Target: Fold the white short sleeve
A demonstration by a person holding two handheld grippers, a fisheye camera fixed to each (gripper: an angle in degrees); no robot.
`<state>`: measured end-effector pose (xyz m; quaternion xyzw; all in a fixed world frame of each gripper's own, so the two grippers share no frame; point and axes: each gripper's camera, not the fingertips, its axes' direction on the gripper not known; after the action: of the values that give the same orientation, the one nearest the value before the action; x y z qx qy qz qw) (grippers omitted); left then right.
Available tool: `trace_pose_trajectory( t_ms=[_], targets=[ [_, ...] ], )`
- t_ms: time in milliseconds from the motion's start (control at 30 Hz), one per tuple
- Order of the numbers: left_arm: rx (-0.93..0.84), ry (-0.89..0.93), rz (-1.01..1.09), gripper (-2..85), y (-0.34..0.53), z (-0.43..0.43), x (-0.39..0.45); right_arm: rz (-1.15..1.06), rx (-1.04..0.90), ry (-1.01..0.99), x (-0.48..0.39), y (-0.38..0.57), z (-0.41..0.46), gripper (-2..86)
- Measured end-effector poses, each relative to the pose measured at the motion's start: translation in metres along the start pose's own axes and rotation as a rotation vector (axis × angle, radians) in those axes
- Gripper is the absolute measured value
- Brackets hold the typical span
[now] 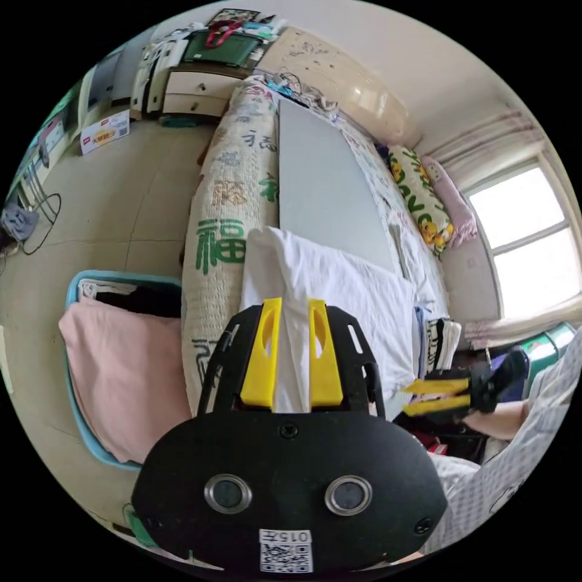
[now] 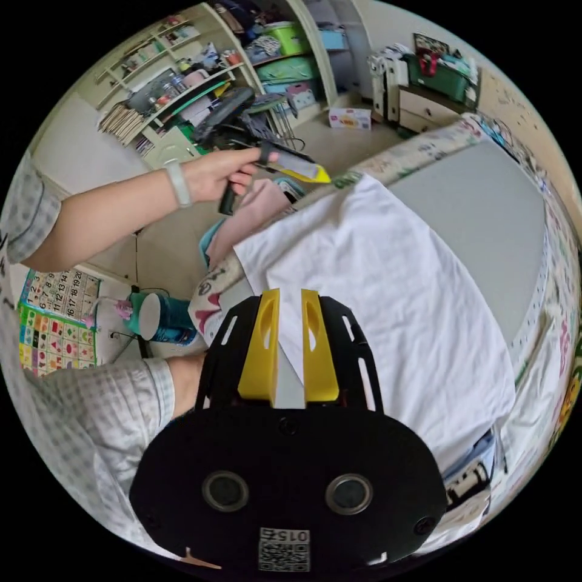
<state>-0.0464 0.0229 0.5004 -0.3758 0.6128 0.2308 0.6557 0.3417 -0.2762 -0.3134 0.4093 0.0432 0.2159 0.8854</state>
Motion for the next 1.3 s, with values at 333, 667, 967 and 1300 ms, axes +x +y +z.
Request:
trace_pose_trajectory(
  t_ms=[333, 667, 967, 1300],
  targets=[
    [0.049, 0.146, -0.223, 8.6, -0.035, 0.060, -0.026, -0.096, -0.182, 0.159, -0.016, -0.069, 0.145, 9.6],
    [-0.009, -0.041, -0.077, 0.4, -0.032, 0.077, 0.050, -0.002, -0.198, 0.068, 0.024, -0.059, 0.167, -0.3],
    [-0.073, -0.772, 0.718, 2.0, 0.011, 0.108, 0.242, 0.051, -0.192, 0.044, 0.054, -0.052, 0.187, 0.5],
    [-0.189, -1.072, 0.957, 5.9, 0.045, 0.144, 0.340, -0.011, -0.172, 0.101, 0.064, -0.042, 0.195, 0.8]
  ],
)
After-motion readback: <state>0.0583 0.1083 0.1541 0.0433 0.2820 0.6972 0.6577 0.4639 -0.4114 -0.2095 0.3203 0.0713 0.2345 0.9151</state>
